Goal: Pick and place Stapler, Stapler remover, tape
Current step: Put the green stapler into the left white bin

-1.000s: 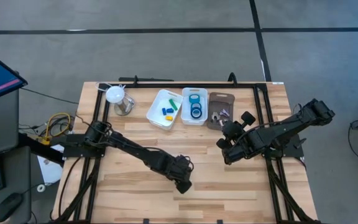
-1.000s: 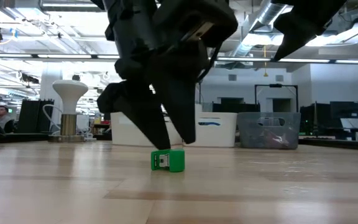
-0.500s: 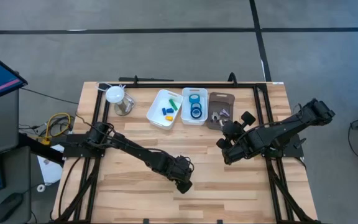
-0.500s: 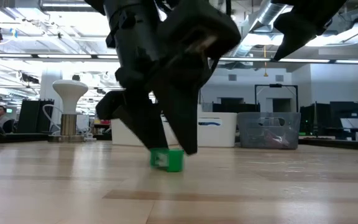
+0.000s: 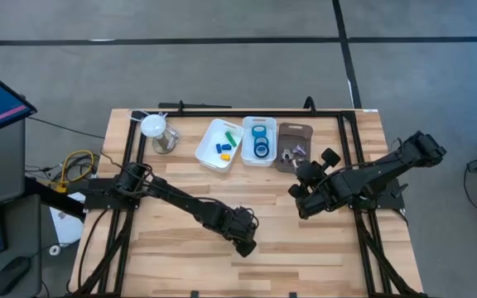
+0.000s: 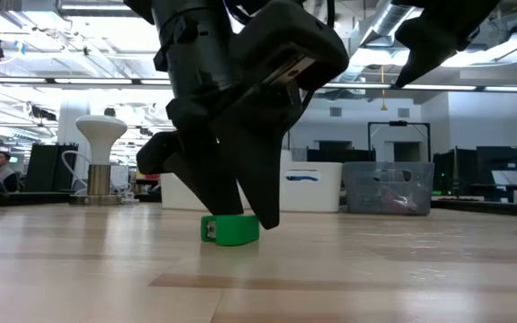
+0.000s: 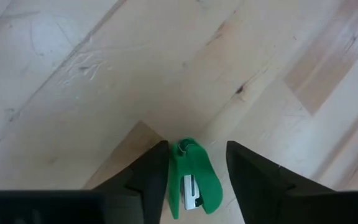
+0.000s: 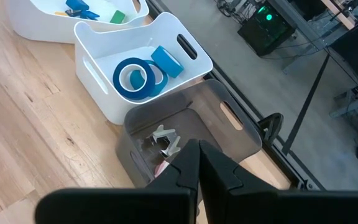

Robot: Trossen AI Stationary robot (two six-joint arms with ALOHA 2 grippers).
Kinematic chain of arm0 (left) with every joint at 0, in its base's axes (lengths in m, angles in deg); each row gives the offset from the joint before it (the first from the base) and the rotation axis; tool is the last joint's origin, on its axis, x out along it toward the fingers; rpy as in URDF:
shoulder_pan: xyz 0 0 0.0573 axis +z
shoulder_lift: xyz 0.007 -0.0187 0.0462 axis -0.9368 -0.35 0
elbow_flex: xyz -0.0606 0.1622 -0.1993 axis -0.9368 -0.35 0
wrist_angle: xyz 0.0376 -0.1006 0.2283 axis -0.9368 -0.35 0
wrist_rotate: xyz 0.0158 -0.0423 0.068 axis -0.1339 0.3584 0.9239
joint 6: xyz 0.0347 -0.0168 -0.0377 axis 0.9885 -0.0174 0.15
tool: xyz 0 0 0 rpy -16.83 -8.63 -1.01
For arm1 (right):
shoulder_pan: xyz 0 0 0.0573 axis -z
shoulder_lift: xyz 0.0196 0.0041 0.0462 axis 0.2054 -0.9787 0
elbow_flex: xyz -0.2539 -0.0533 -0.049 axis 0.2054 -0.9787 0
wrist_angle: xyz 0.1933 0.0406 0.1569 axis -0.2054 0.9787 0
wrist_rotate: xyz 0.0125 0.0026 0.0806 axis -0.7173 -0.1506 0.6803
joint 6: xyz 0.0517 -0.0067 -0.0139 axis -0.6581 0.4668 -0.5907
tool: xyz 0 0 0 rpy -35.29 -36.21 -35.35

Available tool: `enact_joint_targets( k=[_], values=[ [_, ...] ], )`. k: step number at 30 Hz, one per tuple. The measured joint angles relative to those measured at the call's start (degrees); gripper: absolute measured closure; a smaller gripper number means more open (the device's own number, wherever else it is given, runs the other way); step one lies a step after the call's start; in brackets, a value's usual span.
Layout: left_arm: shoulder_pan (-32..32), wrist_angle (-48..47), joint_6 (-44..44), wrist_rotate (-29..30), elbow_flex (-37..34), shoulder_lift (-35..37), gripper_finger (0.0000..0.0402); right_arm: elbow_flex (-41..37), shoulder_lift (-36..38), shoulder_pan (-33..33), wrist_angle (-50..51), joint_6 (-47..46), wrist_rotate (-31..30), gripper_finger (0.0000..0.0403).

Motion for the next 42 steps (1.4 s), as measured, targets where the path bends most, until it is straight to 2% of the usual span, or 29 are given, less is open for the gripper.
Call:
enact_joint_targets(
  k=[12,30,36,42],
  values=[
    [0.00,0.31,0.05,0.22,-0.11,-0.20,0.0304,0.00,0.00,0.00,0.02,0.00,0.00,0.0403],
    [0.77,0.26,3.69,0.49,-0.32,0.90,0.0327,0.00,-0.02,0.00,0.06,0.00,0.00,0.0403],
    [2.54,-0.07,7.97,2.79,-0.26,3.28,0.0328,0.05,-0.02,-0.16,0.09,0.00,-0.02,0.0403],
    [5.35,-1.58,14.45,8.91,-0.24,7.47,0.0328,0.06,-0.02,-1.48,0.11,-0.51,-0.02,0.0403]
  ],
)
